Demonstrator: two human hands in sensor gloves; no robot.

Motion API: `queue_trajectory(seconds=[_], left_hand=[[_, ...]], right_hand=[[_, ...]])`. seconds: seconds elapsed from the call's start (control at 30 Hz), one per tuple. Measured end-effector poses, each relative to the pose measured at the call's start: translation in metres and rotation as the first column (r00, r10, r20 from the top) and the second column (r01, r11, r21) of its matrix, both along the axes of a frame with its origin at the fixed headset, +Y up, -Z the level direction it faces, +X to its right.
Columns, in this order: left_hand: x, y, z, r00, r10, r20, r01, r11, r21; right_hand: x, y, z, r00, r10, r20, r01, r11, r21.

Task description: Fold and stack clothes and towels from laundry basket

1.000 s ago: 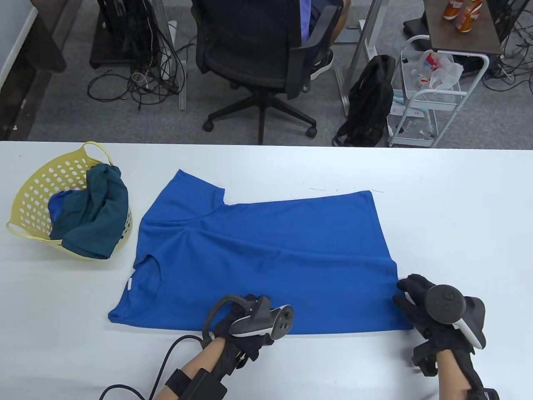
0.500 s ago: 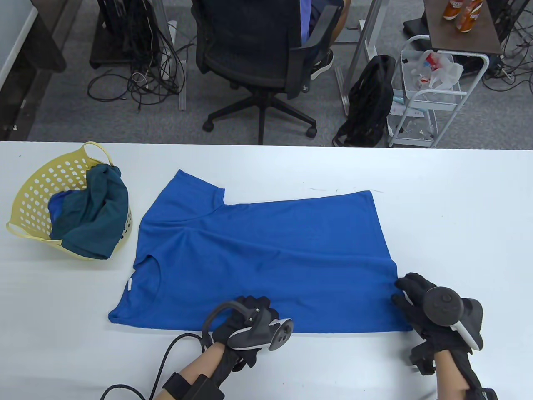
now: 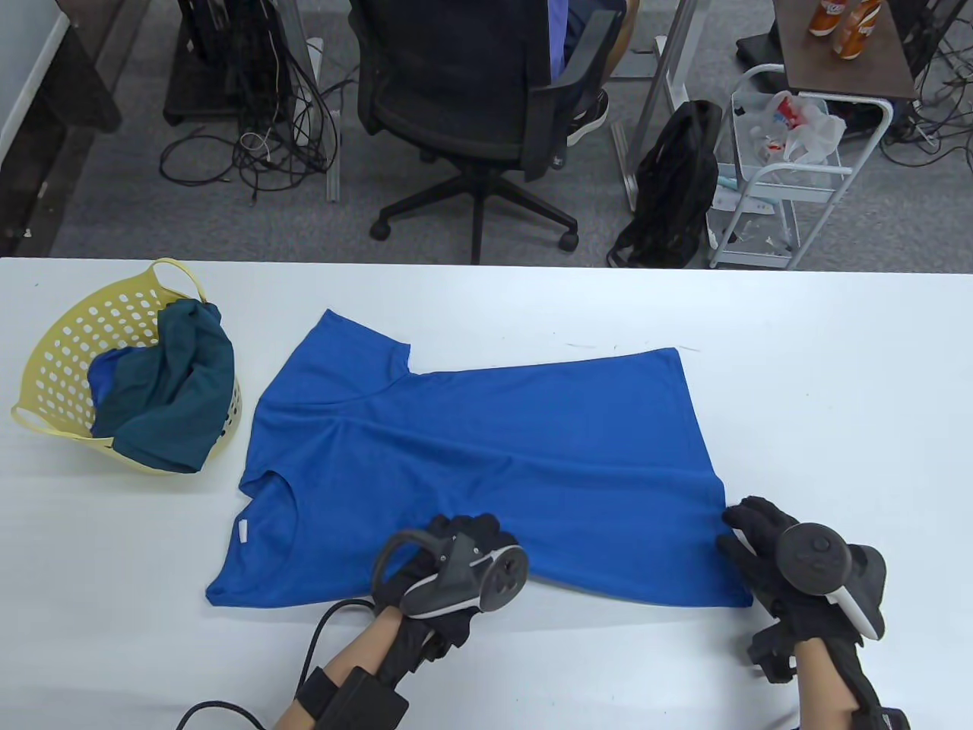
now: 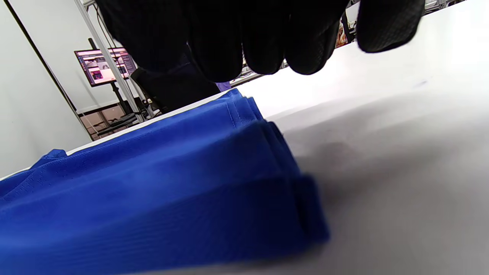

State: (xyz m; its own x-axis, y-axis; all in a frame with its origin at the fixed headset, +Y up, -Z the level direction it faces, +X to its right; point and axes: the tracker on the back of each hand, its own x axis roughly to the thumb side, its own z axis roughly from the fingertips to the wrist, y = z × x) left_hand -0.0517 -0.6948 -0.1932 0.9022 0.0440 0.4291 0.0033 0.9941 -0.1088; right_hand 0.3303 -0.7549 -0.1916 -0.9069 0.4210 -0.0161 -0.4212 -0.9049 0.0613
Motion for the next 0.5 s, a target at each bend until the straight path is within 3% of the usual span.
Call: queue_trajectory(seconds=[0.1,0.2,0.33,0.5], left_hand=[[-0.002,0.059,-0.02,0.996,0.085,-0.029,-0.083,0.994,0.07],[-0.002,0.104,-0.038,0.992,0.124,-0.036,-0.119,0.986,0.117],[-0.002,0.124,-0.054,0.991,0.119,-0.062,-0.111,0.987,0.112],[-0.001,0.124,-0.065,0.985,0.168,-0.049,-0.161,0.978,0.132]], right_hand=[[-0.001,0.0,-0.001,1.0,-0.011,-0.005,0.011,1.0,0.009],[-0.003,-0.001,-0.002,1.0,-0.014,-0.019,0.015,1.0,0.01],[-0.011,-0.002,-0.004,0.998,-0.026,-0.06,0.026,1.0,-0.005],[-0.031,-0.006,-0.008,0.989,-0.017,-0.145,0.008,0.998,-0.063]])
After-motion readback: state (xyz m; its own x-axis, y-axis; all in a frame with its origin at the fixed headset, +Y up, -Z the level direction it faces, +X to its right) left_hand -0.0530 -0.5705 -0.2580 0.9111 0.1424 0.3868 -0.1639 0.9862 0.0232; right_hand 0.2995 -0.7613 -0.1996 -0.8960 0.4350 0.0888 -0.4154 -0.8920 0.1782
